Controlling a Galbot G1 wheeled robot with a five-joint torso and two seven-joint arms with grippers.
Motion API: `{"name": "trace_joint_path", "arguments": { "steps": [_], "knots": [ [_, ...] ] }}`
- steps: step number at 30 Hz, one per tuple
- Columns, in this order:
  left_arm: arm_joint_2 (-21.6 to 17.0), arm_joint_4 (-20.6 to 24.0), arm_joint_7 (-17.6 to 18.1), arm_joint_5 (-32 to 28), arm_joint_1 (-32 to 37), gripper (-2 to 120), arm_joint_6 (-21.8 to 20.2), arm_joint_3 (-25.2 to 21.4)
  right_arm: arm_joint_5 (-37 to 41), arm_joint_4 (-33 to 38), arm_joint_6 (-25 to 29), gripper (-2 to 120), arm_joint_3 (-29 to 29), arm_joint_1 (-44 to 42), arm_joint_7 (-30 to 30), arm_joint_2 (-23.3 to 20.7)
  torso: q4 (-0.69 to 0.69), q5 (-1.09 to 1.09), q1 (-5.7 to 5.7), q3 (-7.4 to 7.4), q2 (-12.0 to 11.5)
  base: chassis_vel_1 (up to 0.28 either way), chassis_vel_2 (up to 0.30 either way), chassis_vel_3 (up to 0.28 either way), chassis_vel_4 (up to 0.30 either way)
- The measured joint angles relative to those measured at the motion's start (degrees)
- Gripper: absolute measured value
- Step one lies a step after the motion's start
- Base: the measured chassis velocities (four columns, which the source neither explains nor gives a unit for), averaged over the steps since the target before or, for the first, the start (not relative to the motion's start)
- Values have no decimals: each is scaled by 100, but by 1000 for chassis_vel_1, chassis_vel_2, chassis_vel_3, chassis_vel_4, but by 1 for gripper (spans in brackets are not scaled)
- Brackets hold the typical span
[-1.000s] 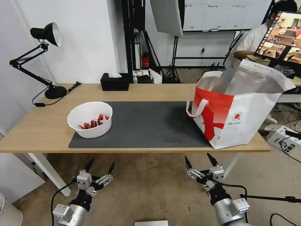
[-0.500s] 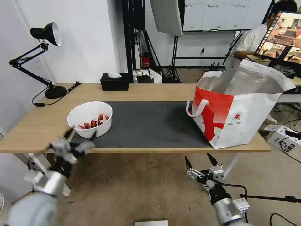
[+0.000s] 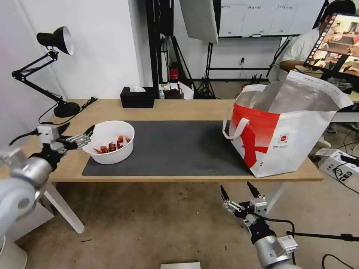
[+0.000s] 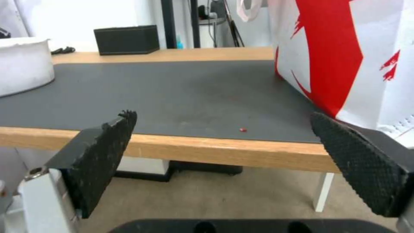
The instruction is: Pick up the trash from the table and place it into the takeout bag.
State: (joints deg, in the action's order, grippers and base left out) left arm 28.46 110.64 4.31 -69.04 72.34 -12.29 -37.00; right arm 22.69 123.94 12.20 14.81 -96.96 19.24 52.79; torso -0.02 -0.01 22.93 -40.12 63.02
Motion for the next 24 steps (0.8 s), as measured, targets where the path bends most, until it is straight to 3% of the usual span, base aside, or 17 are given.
{"name": "trace_joint_path", "arguments": {
  "steps": [5,9,16,18,19,21,24],
  "knots": [
    [-197,-519,134,-355,-610,100,-884,378,2,2,-1,100,0,1,-1,0,3,0,0,0,0,0,0,0,0],
    [-200,-627,158,-424,-743,100,-1178,435,2,2,-1,100,0,1,-1,-1,3,0,0,1,0,0,0,0,0],
    [-158,-965,421,-866,-1350,100,-2189,832,2,2,0,100,0,1,-1,-1,3,1,0,1,0,0,0,0,0],
    [-154,-982,443,-902,-1385,100,-2224,857,2,2,-1,100,0,2,-1,-1,3,2,-1,1,0,0,0,0,0],
    [-113,-1119,751,-1281,-1665,100,-2431,1080,2,2,0,100,0,1,-1,-1,3,1,-1,1,0,0,0,0,0],
    [-92,-1179,859,-1400,-1774,100,-2495,1161,2,2,-1,100,0,2,-1,-1,2,1,-1,1,0,0,0,0,0],
    [20,-1482,1372,-1870,-2309,100,-2717,1626,2,2,0,100,0,2,-1,-1,3,1,-1,1,0,0,0,0,0]
  ]
}}
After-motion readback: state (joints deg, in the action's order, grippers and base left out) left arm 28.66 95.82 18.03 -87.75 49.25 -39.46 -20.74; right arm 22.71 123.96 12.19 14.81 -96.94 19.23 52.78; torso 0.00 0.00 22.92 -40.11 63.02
